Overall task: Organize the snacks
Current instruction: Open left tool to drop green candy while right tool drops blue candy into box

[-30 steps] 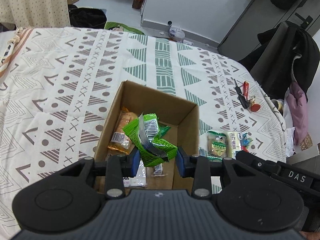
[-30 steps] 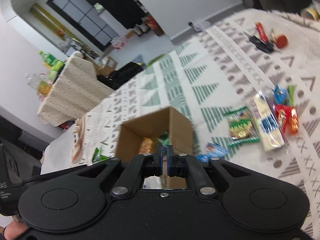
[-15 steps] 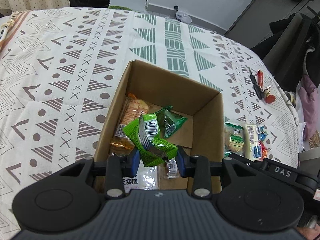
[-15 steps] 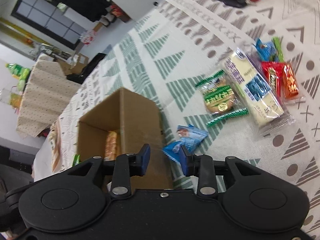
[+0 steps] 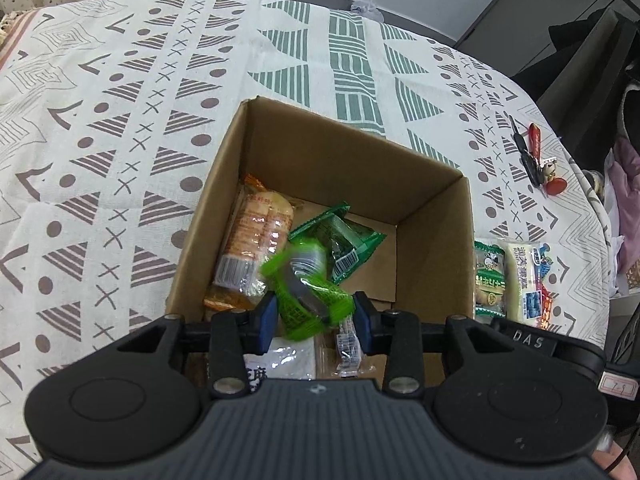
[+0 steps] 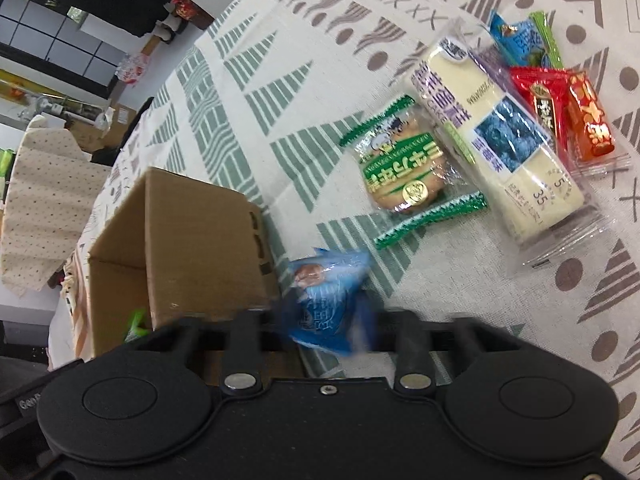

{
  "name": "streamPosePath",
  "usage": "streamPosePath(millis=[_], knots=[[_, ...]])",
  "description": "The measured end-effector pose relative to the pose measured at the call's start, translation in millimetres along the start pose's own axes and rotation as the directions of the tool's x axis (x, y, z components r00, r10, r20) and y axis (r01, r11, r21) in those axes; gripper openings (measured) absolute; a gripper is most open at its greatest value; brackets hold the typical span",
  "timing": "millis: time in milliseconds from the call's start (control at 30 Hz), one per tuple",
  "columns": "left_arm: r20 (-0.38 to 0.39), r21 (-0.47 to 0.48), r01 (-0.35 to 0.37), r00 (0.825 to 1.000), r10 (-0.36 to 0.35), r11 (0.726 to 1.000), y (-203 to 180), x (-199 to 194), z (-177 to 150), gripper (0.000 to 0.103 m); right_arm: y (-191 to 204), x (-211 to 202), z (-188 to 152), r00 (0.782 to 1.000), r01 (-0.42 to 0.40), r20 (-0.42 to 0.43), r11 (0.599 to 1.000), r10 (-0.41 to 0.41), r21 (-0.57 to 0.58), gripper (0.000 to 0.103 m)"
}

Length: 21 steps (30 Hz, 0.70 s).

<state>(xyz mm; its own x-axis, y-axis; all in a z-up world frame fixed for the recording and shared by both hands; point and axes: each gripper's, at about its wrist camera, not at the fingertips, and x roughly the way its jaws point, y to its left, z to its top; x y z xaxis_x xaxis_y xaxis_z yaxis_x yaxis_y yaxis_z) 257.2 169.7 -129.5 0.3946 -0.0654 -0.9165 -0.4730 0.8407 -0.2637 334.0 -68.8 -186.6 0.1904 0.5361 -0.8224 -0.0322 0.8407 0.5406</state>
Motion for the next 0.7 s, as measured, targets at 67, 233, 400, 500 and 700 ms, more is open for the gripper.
streamPosePath(millis=[67,233,400,500,700], knots=[[-0.008,-0.008,0.0,1.0,0.0,1.0,1.0,-0.2,0.6,0.04,2.1,-3.5,-0.5,1.0,0.003,0.01,1.0,-0.002,-0.026,0.022],[-0.002,-0.016,-0.011,1.0,0.011,1.0,1.9,-7.6,-2.6,0.041,7.4,-29.6,-0.9,0.998,-0.01,0.059,0.998,0.014,-0.068,0.02],[0.007,-0.015,-0.022,1.0,0.022,1.0,1.2,-20.4,-9.1,0.048,21.7,-65.3,2.3,0.991,-0.034,0.127,0.993,0.048,-0.11,0.02],[0.021,-0.017,-0.022,1.0,0.022,1.0,0.8,-31.3,-14.5,0.055,34.5,-84.4,2.5,0.984,-0.058,0.16,0.989,0.08,-0.139,0.02],[0.054,-0.028,-0.025,0.998,0.026,0.999,4.5,-58.1,-25.0,0.071,67.6,-106.9,-9.9,0.974,-0.114,0.169,0.97,0.152,-0.217,0.02]])
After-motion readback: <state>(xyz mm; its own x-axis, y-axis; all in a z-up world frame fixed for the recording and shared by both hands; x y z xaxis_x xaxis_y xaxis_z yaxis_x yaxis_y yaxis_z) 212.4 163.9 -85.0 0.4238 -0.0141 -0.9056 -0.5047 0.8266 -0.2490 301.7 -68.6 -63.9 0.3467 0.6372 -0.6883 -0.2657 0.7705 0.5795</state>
